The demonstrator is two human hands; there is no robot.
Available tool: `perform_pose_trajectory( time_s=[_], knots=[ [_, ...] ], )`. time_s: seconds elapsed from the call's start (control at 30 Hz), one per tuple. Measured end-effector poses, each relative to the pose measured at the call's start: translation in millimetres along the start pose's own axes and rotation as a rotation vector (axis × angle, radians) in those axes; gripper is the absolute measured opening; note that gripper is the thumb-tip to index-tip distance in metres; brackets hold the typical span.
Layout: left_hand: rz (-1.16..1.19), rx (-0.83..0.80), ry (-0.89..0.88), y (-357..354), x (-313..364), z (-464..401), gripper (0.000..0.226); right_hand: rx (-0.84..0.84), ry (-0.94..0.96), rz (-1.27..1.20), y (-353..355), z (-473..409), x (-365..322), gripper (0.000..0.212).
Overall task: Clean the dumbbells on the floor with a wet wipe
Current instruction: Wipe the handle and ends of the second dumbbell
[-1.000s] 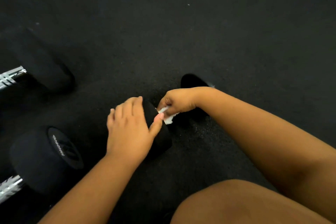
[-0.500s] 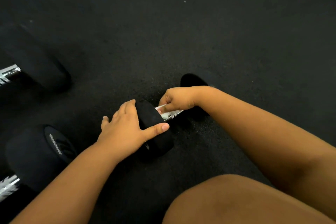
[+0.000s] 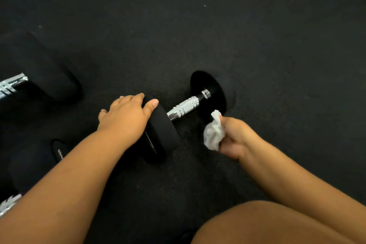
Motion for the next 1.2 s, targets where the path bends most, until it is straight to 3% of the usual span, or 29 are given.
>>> perform_pose_trajectory(
  time_s=[0.13, 0.23, 0.3, 0.37, 0.47, 0.6, 0.77, 0.87, 0.97, 1.0, 1.1, 1.2],
  knots=[
    [0.002, -0.018, 0.013, 2.2, -1.4, -2.2, 0.066, 0.079, 0.298, -0.308, -23.5, -14.4, 6.5, 0.018],
    [0.032, -0.036, 0.002, 0.5, -0.3, 4.9, 0.067, 0.147, 0.500, -0.403, -51.8, -13.8, 2.2, 0.037],
    [0.056, -0.040, -0.003, -1.3, 0.6, 9.9, 0.068, 0.214, 0.565, -0.335, -63.4, -17.2, 0.8, 0.034],
    [0.068, -0.036, -0.008, -2.5, 2.0, 13.4, 0.067, 0.302, 0.574, -0.138, -69.2, -28.4, 1.4, 0.024],
    [0.054, -0.023, -0.022, -5.4, 4.8, 17.6, 0.067, 0.378, 0.563, 0.042, -76.9, -39.1, -1.1, 0.025],
    [0.073, -0.030, -0.015, -7.8, 6.0, 21.1, 0.066, 0.366, 0.556, 0.019, -83.0, -49.9, -5.8, 0.016],
    [0.094, -0.037, -0.019, -8.0, 6.3, 22.2, 0.067, 0.214, 0.509, -0.175, -72.3, -53.9, -3.5, 0.012],
    [0.101, -0.025, -0.016, -9.6, 7.8, 26.3, 0.066, 0.381, 0.523, -0.116, -83.1, -58.9, -9.5, 0.008],
    [0.099, -0.016, -0.006, -11.2, 8.8, 27.7, 0.065, 0.522, 0.510, -0.096, -92.6, -58.1, -13.3, 0.028],
    [0.103, -0.016, -0.003, -11.4, 8.4, 27.2, 0.065, 0.532, 0.527, -0.082, -93.8, -58.7, -13.1, 0.027],
    [0.116, -0.019, -0.002, -11.5, 6.7, 25.2, 0.065, 0.430, 0.562, -0.060, -88.4, -59.0, -6.7, 0.008],
    [0.129, -0.016, -0.004, -12.1, 4.8, 22.6, 0.066, 0.199, 0.503, -0.173, -71.9, -60.2, -4.5, 0.014]
  ],
)
Point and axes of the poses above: each hand's wrist, its own z-axis away from the middle knuckle, its own y-axis out of the back of the hand, x = y × z, the point moved 1 cm from there along -z, towards the middle knuckle, and after that the axes turned 5 degrees about y, right-handed, at the moved point
